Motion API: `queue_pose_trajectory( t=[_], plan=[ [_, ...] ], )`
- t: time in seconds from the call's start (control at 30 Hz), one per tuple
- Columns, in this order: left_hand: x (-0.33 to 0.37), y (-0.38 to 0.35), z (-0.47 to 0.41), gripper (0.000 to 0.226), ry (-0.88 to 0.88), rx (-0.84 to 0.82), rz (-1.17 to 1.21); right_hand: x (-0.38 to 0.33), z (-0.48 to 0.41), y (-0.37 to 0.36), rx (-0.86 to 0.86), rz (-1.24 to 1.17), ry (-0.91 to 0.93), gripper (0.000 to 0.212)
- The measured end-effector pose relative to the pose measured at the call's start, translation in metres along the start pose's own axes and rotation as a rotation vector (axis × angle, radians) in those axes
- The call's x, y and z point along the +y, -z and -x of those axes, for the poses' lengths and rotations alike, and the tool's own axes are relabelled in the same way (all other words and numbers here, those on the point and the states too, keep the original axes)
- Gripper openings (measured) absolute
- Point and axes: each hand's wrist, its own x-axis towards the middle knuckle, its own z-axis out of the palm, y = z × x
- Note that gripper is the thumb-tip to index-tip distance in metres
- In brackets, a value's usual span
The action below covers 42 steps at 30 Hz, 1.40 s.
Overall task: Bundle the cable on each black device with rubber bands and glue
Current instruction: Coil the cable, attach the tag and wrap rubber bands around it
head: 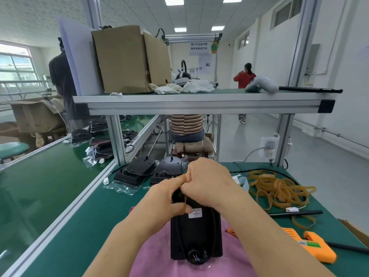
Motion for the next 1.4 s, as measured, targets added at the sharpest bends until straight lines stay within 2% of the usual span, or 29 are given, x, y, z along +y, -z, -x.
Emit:
queue_pose_trajectory(
  t=[0.23,0.33,0.4,0.53,0.67,0.93,1.03,1.17,1.3,1.4],
  plan=[
    [0.001,-0.003,0.001,0.069,-0.018,0.018,-0.019,-0.011,-0.001,0.000,0.020,0.138,0.003,0.015],
    [0.003,-0.004,0.003,0.065,-0.042,0.010,-0.036,-0.011,-0.001,0.000,0.036,0.161,0.028,0.031],
    [0.004,-0.004,0.004,0.064,-0.052,0.009,-0.042,-0.009,-0.002,-0.002,0.074,0.149,0.044,0.037],
    [0.004,-0.004,0.005,0.080,-0.043,0.020,-0.071,0.004,-0.003,-0.001,0.200,0.083,0.073,0.032],
    [0.003,-0.007,0.003,0.078,-0.026,-0.004,-0.065,0.026,0.001,0.007,0.261,-0.012,0.017,0.033],
    [-0.003,-0.007,0.004,0.071,-0.050,-0.007,-0.076,0.066,-0.009,0.000,0.150,-0.201,-0.205,0.029],
    [-0.003,-0.008,0.003,0.069,-0.047,-0.006,-0.086,0.076,-0.009,-0.004,0.024,-0.198,-0.261,0.023],
    [-0.004,-0.008,0.003,0.069,-0.032,-0.002,-0.076,0.085,0.002,-0.007,-0.163,-0.185,-0.284,0.015],
    [-0.004,-0.007,0.001,0.070,-0.004,-0.015,-0.049,0.082,0.006,-0.010,-0.214,-0.331,-0.288,0.010],
    [-0.004,-0.007,-0.001,0.069,0.012,-0.023,-0.037,0.080,0.003,-0.009,-0.226,-0.342,-0.254,0.011]
  ],
)
